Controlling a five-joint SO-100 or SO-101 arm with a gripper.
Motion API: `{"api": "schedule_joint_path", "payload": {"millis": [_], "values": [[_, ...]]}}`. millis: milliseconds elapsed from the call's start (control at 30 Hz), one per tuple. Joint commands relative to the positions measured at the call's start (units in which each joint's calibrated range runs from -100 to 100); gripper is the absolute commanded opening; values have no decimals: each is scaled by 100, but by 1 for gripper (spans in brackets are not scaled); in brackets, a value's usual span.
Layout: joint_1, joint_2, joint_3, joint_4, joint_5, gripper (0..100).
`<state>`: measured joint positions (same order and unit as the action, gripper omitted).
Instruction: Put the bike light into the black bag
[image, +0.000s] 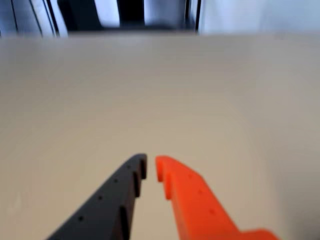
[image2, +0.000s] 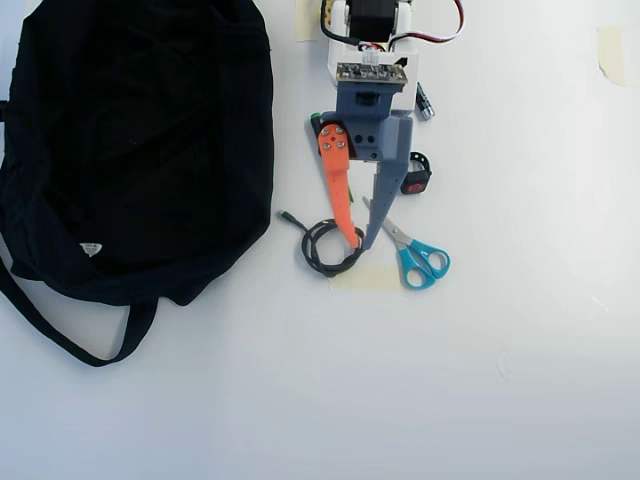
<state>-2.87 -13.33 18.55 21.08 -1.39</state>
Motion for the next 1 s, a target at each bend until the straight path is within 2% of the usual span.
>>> {"api": "schedule_joint_path", "payload": {"millis": [0,467,633,733,967], "values": [[-87,-170,-175,726,19,2],[-431,-302,-606,4429,45,2],[-409,-294,-651,5773,732,2],[-394,-294,-651,6023,1062,2],[-469,-294,-651,6083,1115,2]]}}
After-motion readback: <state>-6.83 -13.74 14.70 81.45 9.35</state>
